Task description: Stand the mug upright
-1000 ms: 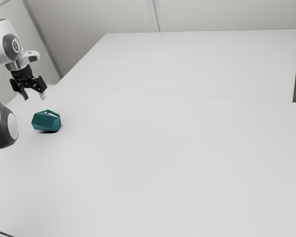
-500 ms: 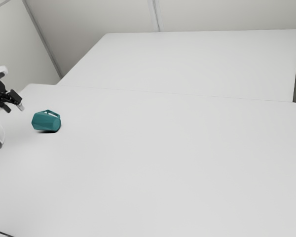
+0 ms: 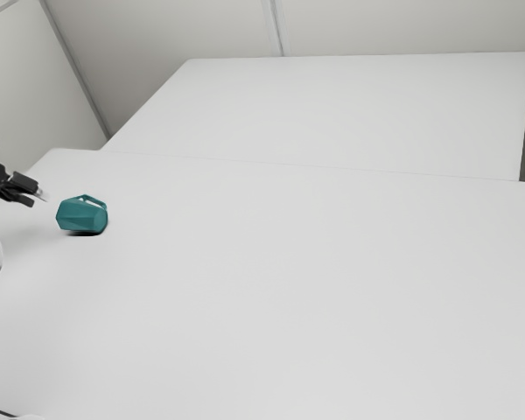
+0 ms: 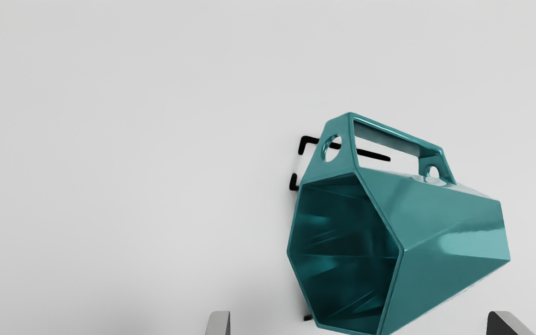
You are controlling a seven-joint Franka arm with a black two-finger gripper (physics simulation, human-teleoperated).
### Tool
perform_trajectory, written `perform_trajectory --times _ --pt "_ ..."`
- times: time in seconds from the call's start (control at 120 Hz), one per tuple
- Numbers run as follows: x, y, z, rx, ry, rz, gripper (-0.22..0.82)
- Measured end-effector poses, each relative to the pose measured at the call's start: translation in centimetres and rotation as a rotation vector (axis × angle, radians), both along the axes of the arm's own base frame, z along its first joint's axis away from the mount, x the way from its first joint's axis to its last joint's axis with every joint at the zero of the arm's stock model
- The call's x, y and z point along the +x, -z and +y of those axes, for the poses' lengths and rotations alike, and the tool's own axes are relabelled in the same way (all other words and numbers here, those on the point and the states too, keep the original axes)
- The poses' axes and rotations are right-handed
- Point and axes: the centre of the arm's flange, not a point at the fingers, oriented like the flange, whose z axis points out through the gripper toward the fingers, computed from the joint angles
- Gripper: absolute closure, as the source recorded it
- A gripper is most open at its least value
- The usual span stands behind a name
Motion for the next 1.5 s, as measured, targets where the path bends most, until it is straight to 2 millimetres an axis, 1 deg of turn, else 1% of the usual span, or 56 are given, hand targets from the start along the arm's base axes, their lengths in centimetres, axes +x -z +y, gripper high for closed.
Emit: perform_trajectory --times 0.175,0.692,1.158,1.342,1.5 --pt "-0.7 1.5 0.7 -0.078 0.012 -0.07 0.0" --pt "-0.7 4.4 0.0 -0.251 0.07 -0.2 0.0" --pt "-0.5 5.7 -1.1 -0.331 0.12 -0.235 0.0" --pt "-0.4 5.9 -1.5 -0.355 0.135 -0.245 0.0" --pt "-0.1 6.2 -2.2 -0.378 0.151 -0.249 0.0"
